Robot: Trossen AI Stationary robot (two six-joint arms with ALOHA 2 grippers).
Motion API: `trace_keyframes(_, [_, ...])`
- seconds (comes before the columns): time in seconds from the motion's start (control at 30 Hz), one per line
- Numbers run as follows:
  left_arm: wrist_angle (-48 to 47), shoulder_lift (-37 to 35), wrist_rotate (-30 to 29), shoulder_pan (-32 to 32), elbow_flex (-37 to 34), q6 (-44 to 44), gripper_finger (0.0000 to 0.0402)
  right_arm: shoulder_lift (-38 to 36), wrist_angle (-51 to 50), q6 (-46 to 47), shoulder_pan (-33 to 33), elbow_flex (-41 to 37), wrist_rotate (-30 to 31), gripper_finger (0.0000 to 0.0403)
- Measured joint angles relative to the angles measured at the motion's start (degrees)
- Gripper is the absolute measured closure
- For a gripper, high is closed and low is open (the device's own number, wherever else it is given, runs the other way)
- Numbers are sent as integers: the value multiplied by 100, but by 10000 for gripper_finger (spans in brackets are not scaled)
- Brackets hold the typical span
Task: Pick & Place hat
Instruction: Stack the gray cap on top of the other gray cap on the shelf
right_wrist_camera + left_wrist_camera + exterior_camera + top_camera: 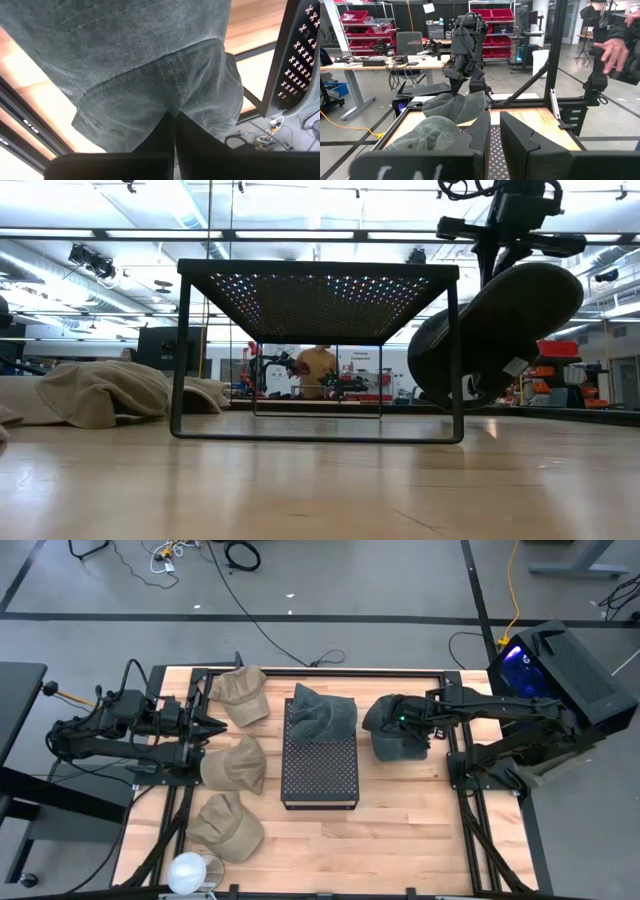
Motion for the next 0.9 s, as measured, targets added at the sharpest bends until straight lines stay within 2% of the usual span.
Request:
trace_keyframes(0.4, [2,2,0,2,0,0,353,0,31,162,-2,0,-17,304])
trace_keyframes(0.5, [1,2,0,1,1,0,353,-6,79,459,-2,0,-65,284])
trace_keyframes(0.67, [0,2,0,0,1,0,353,-7,299,1725,-4,0,-364,260])
trace_keyframes(0.9, [2,0,0,0,1,0,353,-7,923,4461,-4,0,-408,250])
